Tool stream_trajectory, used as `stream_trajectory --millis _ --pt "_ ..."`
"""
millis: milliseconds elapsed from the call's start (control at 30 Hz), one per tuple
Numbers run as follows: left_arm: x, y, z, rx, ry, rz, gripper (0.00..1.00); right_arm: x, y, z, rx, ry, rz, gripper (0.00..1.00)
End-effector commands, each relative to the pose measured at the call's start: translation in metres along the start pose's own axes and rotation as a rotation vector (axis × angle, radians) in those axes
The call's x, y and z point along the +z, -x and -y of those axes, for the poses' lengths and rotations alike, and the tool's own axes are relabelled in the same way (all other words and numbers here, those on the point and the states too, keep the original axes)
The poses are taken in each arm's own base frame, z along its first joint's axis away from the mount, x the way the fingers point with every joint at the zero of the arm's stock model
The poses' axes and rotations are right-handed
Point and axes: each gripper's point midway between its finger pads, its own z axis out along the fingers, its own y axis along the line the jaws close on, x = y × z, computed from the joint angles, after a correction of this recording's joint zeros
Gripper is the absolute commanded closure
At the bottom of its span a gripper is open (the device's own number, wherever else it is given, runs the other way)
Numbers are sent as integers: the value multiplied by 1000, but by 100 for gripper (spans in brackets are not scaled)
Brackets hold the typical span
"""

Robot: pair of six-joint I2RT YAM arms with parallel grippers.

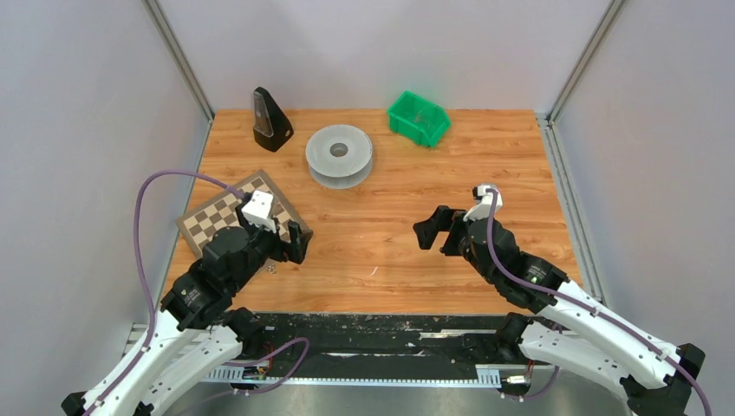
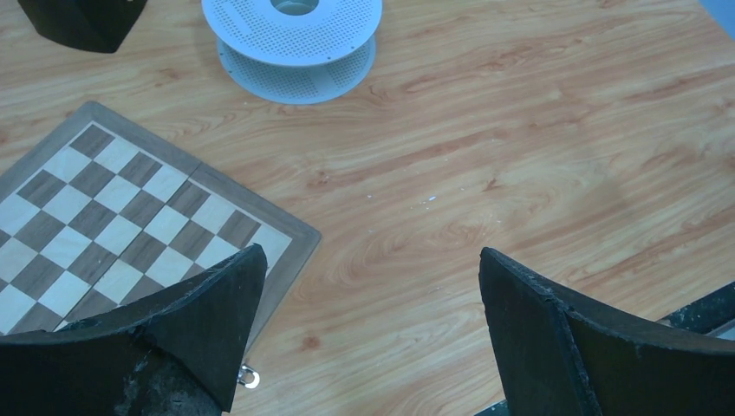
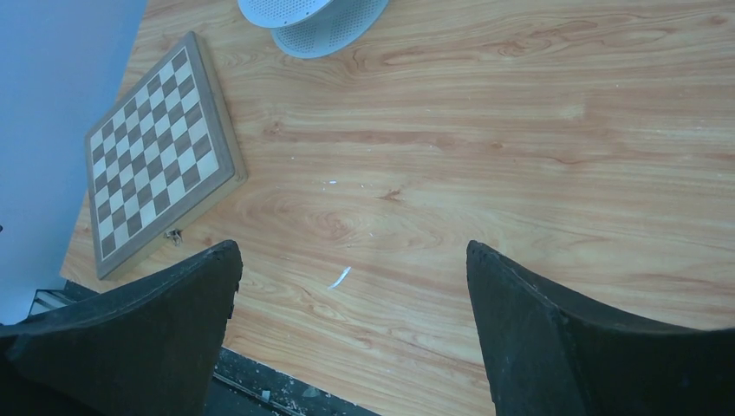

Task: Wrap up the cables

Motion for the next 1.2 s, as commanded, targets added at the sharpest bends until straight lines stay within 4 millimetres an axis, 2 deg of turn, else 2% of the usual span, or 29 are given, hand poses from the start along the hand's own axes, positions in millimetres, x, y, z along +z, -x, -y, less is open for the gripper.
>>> stream_trajectory --millis 0,167,300,467,533,633,767,867,1033,1167 --pt "-3 16 7 -12 -40 44 0 -4 32 -18 56 33 89 0" --pt "0 13 11 -13 -55 23 0 4 43 -14 81 -23 142 0" --pt "0 12 11 -17 -57 14 0 14 57 -12 24 -74 200 1" --pt "-2 16 10 -31 -58 34 0 35 89 -1 -130 -225 316 2" --pt "-3 16 9 -37 -58 38 0 48 109 3 -172 -268 351 2" --pt "-2 15 10 -40 -60 34 0 74 134 12 -185 -304 375 5" --pt "-3 19 10 -45 -58 35 1 127 161 27 -100 -211 341 11" --pt "-5 21 6 -54 -41 64 1 164 177 44 -34 -174 328 19" --pt "-7 23 -1 -57 -8 97 0 228 190 59 40 -130 315 32" --pt "-4 21 -8 -48 29 86 0 277 196 66 101 -78 331 34"
